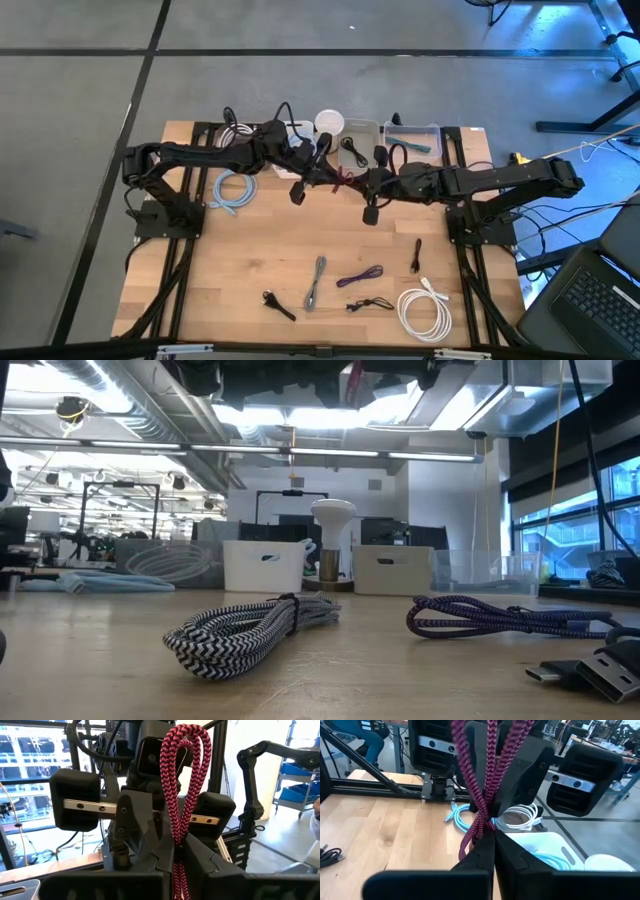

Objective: Pick & Place USB Port
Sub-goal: Put the red charger cable into the transparent bin

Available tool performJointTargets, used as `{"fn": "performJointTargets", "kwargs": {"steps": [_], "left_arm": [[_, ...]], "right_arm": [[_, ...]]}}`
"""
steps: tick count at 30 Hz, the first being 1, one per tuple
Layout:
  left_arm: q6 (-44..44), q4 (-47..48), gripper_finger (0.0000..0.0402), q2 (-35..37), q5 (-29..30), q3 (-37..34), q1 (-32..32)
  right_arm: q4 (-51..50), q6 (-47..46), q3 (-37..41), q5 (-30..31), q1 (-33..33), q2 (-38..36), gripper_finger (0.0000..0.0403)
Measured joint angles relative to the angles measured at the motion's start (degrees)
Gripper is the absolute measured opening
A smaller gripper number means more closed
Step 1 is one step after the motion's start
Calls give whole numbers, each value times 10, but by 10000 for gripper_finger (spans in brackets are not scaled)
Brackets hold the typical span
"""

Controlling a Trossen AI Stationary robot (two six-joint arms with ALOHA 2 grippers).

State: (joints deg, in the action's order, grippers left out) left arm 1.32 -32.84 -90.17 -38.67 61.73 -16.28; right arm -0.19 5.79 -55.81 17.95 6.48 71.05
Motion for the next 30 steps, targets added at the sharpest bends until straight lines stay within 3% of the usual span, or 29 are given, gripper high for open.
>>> {"fn": "performJointTargets", "kwargs": {"steps": [9,14,24,30], "left_arm": [[1,4,60,-1,6,0,0],[-16,3,17,-1,5,0,0],[-21,4,13,-1,1,0,0],[-26,5,13,-1,1,-1,-3]], "right_arm": [[6,3,0,4,0,0,1],[-3,-8,0,4,0,0,8],[-58,-24,0,4,0,0,67],[-46,-24,0,-39,0,0,119]]}}
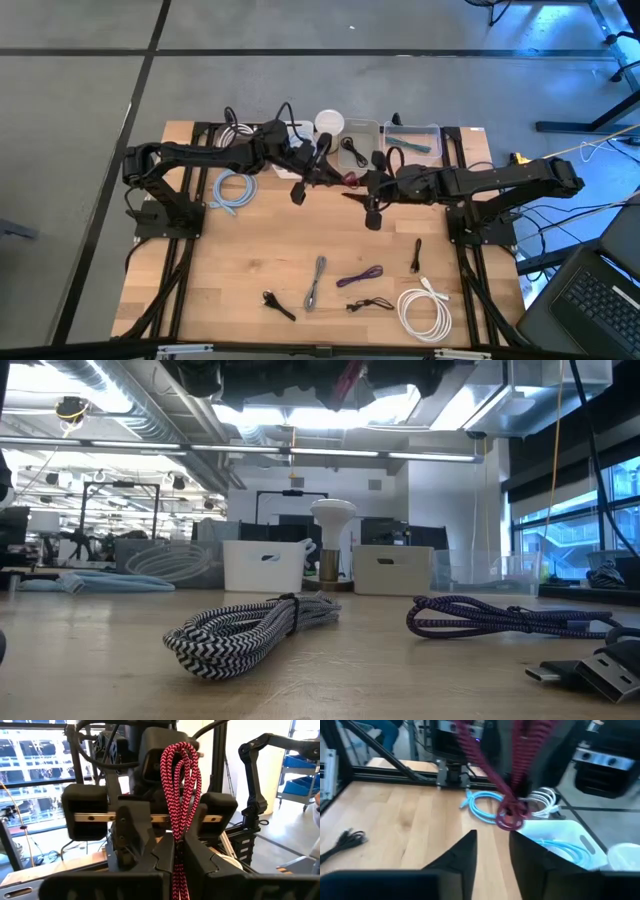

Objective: Pick & Place USB Port
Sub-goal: Put the red charger cable into the transparent bin

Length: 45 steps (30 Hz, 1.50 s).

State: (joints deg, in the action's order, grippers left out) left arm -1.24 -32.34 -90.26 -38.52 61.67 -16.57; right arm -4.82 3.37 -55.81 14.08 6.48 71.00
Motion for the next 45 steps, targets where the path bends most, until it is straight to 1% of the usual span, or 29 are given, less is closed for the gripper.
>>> {"fn": "performJointTargets", "kwargs": {"steps": [4,8,14,18,20,22,25,26,31,41,43,45], "left_arm": [[0,0,13,0,0,0,0],[0,0,12,0,0,0,1],[0,0,12,0,0,0,1],[0,1,12,0,-2,0,1],[1,0,12,0,-2,0,1],[1,1,12,0,-2,0,1],[2,1,12,0,-2,0,1],[2,1,12,0,-3,0,1],[5,1,17,0,-1,0,1],[20,0,106,0,4,0,4],[20,10,124,0,5,0,5],[20,34,143,2,10,0,1]], "right_arm": [[12,0,0,-2,0,0,153],[35,5,0,-2,-7,0,173],[78,10,0,-2,-21,24,175],[99,16,0,-19,-25,40,170],[103,16,0,-11,-25,43,158],[104,16,0,-7,-25,43,128],[103,17,0,-6,-25,43,48],[102,19,0,-6,-25,43,28],[99,16,0,-6,-25,43,25],[94,20,0,2,-25,42,25],[75,28,0,30,-20,38,25],[13,33,-4,86,-9,24,25]]}}
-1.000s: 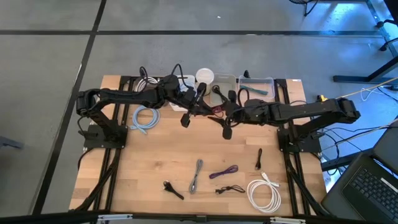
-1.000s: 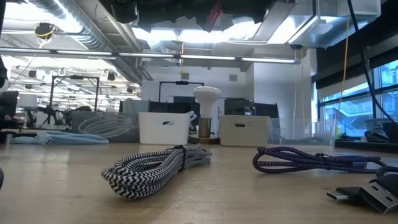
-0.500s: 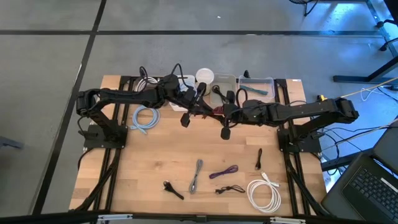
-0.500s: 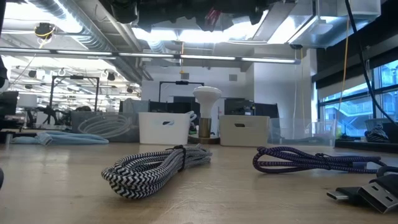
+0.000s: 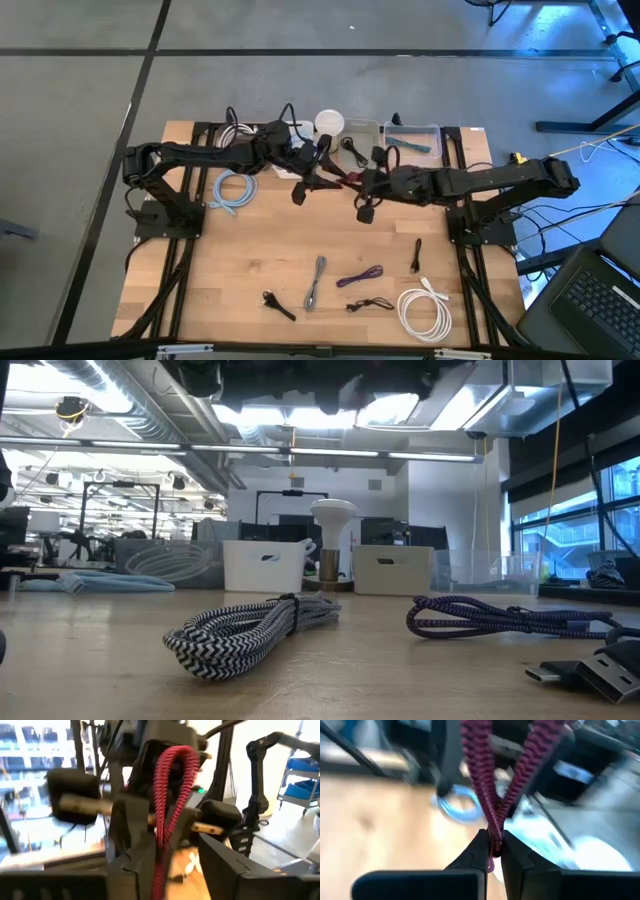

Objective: Pick & Place USB Port
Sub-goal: Put the red charger cable into the transparent bin

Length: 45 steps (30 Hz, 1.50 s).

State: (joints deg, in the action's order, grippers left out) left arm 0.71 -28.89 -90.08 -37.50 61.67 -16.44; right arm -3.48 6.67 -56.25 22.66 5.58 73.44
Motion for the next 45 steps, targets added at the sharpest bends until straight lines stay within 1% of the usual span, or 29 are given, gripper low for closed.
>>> {"fn": "performJointTargets", "kwargs": {"steps": [4,7,10,13,18,20,22,26,30,33,37,43,45], "left_arm": [[-11,92,180,24,-6,0,-21],[-14,162,196,39,-6,0,-41],[-14,229,199,45,-6,0,-58],[-15,286,195,45,3,0,-68],[-15,348,186,43,92,-1,-70],[-15,370,184,43,116,-1,-70],[-19,388,183,43,133,-2,-69],[-20,360,182,43,144,-26,-63],[-17,297,182,47,145,-60,-53],[-9,235,182,64,150,-97,-44],[10,141,182,122,155,-161,-41],[31,-24,182,231,158,-266,-42],[31,-49,182,261,158,-288,-42]], "right_arm": [[-156,-41,-28,131,29,-45,25],[-272,-87,-46,182,49,-77,25],[-359,-124,-62,198,55,-107,25],[-423,-143,-71,200,40,-124,25],[-528,-166,-97,199,-8,-128,25],[-555,-167,-109,197,-32,-125,25],[-575,-167,-121,180,-58,-125,25],[-598,-149,-139,134,-112,-124,25],[-633,-128,-154,113,-170,-120,25],[-664,-106,-170,112,-220,-113,25],[-677,-59,-182,111,-296,-96,25],[-669,30,-183,83,-407,-50,25],[-666,57,-183,76,-437,-30,25]]}}
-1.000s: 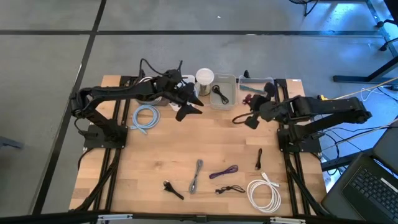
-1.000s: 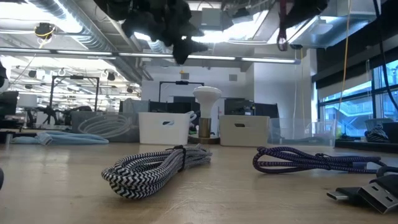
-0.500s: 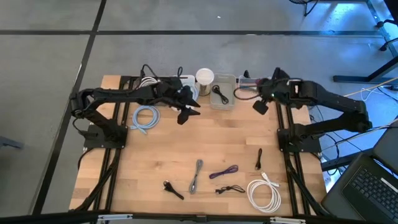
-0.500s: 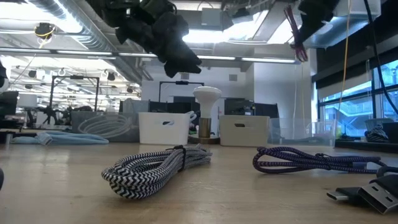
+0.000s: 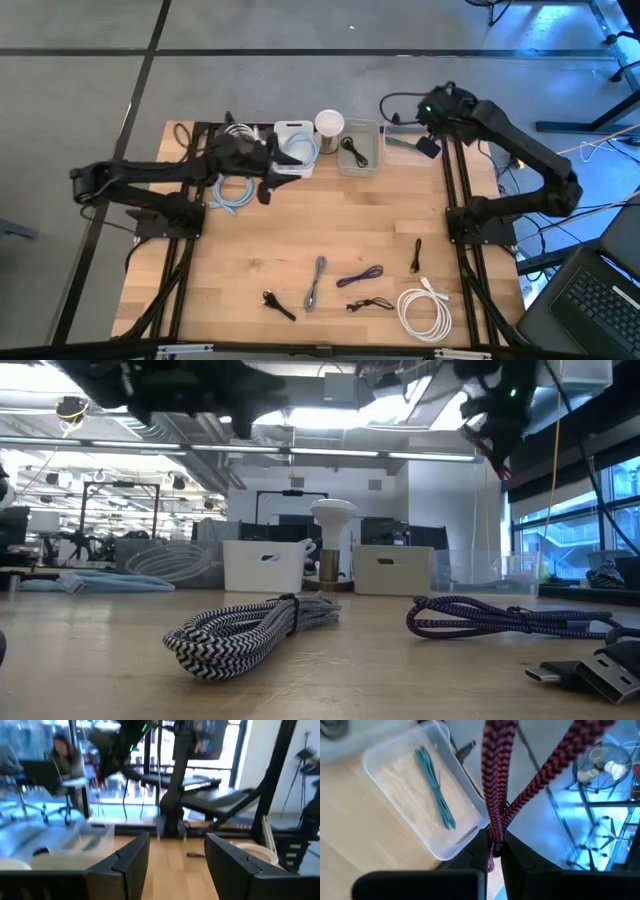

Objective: Pick & Place USB Port
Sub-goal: Put the red charger cable into the transparent bin

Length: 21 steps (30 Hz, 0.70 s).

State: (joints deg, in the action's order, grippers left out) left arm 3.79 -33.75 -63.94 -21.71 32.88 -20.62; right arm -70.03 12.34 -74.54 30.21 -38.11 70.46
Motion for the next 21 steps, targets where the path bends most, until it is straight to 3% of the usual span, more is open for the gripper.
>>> {"fn": "performJointTargets", "kwargs": {"steps": [7,21], "left_arm": [[1,-4,182,62,0,-16,0],[46,6,182,68,0,-16,0]], "right_arm": [[13,47,0,-44,-64,84,25],[33,127,0,-45,-89,241,25]]}}
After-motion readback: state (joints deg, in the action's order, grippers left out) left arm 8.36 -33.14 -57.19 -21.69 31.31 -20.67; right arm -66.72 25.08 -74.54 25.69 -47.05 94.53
